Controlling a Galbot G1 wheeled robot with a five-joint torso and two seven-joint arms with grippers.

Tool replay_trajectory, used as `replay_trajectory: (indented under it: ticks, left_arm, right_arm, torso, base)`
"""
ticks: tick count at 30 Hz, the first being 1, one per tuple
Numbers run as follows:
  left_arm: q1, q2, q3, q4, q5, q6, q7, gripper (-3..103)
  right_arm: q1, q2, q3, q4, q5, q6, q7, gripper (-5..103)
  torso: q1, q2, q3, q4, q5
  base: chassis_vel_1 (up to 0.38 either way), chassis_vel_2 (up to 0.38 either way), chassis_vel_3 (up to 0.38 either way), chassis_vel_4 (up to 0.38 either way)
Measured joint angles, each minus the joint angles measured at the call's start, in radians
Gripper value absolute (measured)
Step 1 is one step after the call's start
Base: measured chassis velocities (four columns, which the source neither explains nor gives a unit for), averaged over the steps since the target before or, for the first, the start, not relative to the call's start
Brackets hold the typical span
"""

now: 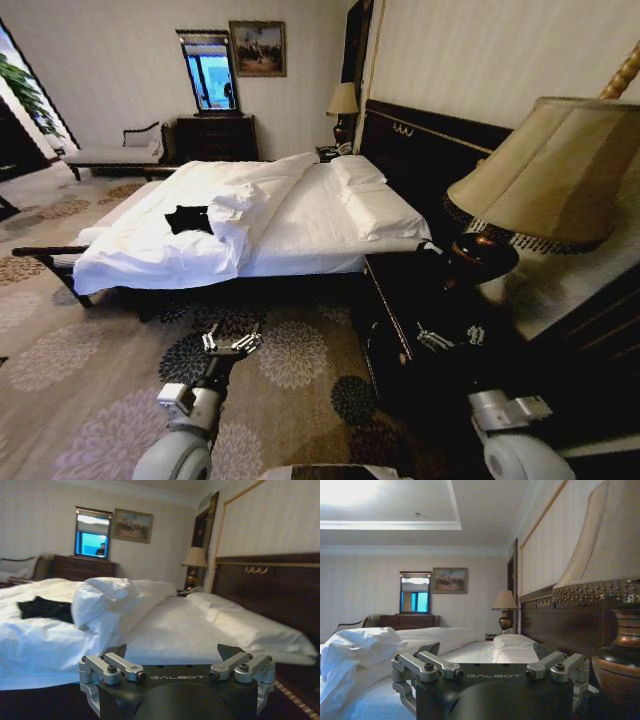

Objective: Fold the clothes on the bed.

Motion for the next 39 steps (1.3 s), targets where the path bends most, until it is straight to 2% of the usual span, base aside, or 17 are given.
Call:
replay_trajectory:
  ticks: [5,13,16,22,31,39]
  left_arm:
    - [0.007,-0.020,-0.002,0.010,0.027,0.002,-0.008,100]
    - [0.019,-0.035,-0.001,0.003,0.014,0.001,-0.009,100]
    - [0.009,-0.038,-0.013,-0.012,0.011,0.001,-0.009,100]
    - [-0.004,-0.051,-0.040,-0.015,0.011,0.022,-0.045,100]
    - [-0.015,-0.051,-0.037,-0.006,0.008,0.030,-0.069,100]
    - [-0.048,-0.067,-0.031,0.005,0.002,0.051,-0.130,100]
  right_arm:
    - [0.005,0.016,-0.014,-0.008,0.000,-0.002,0.002,100]
    - [0.017,0.017,-0.026,-0.020,-0.012,0.001,-0.005,100]
    - [0.013,-0.003,-0.019,-0.006,-0.001,0.001,0.007,100]
    - [0.009,-0.021,0.010,0.016,0.025,0.006,0.025,100]
    - [-0.006,0.020,0.008,0.015,0.015,0.017,0.031,100]
    - [-0.005,0.032,0.001,0.015,0.004,0.027,0.033,100]
  torso:
    - [0.000,0.000,0.000,0.0000,0.0000]
    - [0.000,0.000,0.000,0.0000,0.0001]
    - [0.000,0.000,0.000,0.0000,0.0001]
    - [0.000,0.000,0.000,0.0001,-0.0001]
    - [0.000,0.000,0.000,0.0000,0.0000]
    - [0.000,0.000,0.000,-0.0001,0.0000]
  base:
    - [0.000,0.000,0.000,0.000]
    - [0.000,0.000,0.000,0.000]
    - [-0.009,0.027,0.015,-0.033]
    - [-0.039,0.039,0.034,-0.038]
    - [-0.033,0.039,0.031,-0.031]
    - [-0.013,0.013,0.011,-0.009]
